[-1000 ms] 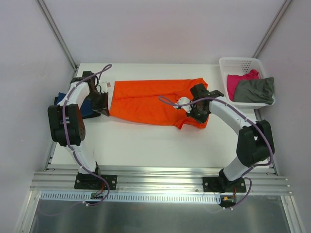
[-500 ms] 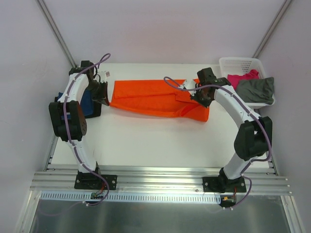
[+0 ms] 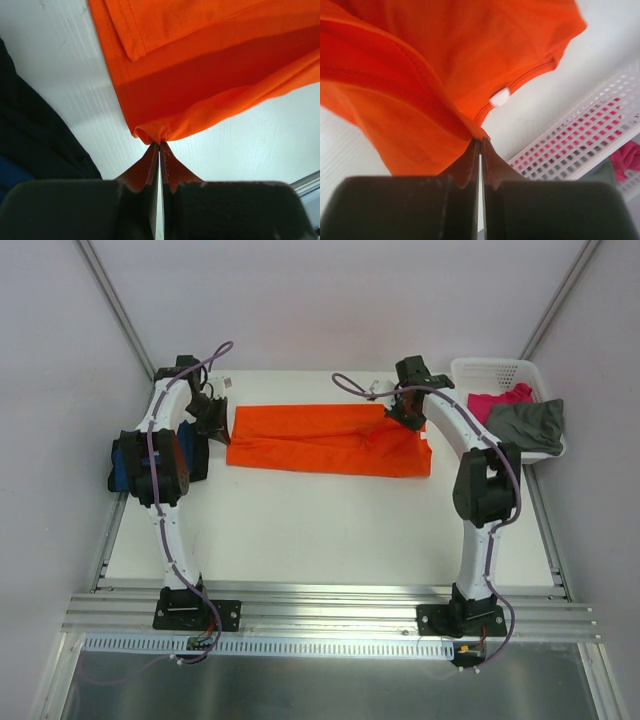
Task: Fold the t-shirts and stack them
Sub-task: Fold the tshirt
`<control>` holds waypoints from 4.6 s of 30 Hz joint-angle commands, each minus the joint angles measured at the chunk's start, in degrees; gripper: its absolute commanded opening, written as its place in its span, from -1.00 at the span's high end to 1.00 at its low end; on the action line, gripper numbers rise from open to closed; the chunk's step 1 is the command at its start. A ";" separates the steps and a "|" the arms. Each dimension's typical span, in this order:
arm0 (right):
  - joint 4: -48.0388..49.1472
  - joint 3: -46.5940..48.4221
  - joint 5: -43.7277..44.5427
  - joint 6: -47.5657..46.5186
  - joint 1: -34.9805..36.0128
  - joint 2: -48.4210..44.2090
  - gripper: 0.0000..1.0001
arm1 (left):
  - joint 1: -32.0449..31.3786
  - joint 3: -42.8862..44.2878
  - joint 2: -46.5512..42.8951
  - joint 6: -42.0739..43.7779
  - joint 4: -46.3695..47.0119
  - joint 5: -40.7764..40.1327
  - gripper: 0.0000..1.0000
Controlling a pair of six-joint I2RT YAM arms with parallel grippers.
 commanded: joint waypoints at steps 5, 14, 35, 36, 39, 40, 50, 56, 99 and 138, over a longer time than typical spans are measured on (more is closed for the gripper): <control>2.67 16.85 5.29 -1.67 -1.65 10.28 0.99 | -1.50 8.00 5.92 0.83 -1.30 0.41 1.00; 6.45 23.39 8.10 -2.47 -1.74 19.08 0.99 | -2.56 11.43 11.63 0.66 -0.16 -1.79 1.00; 20.68 24.72 21.10 -1.15 -1.48 22.97 -0.40 | -3.00 11.88 9.45 -2.51 2.39 -6.81 -0.59; 20.34 24.45 21.20 -0.45 -1.57 22.34 -0.44 | -2.91 11.09 7.44 -2.86 2.48 -6.28 -0.66; 19.20 24.01 20.85 1.75 -1.48 18.66 -0.63 | -3.17 9.68 2.96 -3.47 2.57 -4.61 -0.70; 18.59 24.01 20.59 2.28 -1.31 17.78 -0.63 | -3.44 9.42 1.72 -3.74 2.48 -3.91 -0.70; 0.66 18.04 -0.04 23.07 3.00 6.88 -0.61 | -6.86 5.29 -3.05 -4.00 2.31 1.45 -0.72; -4.62 11.80 -17.02 32.86 3.35 4.49 -0.60 | -10.02 4.32 0.55 -2.68 1.16 5.50 -0.74; -2.86 14.25 -12.90 31.38 3.79 10.56 -0.60 | -4.41 12.22 10.58 -1.45 1.78 -7.07 -0.07; -2.16 15.83 -10.62 30.93 5.29 12.14 -0.60 | -5.72 17.58 11.02 -1.19 4.15 -3.99 1.00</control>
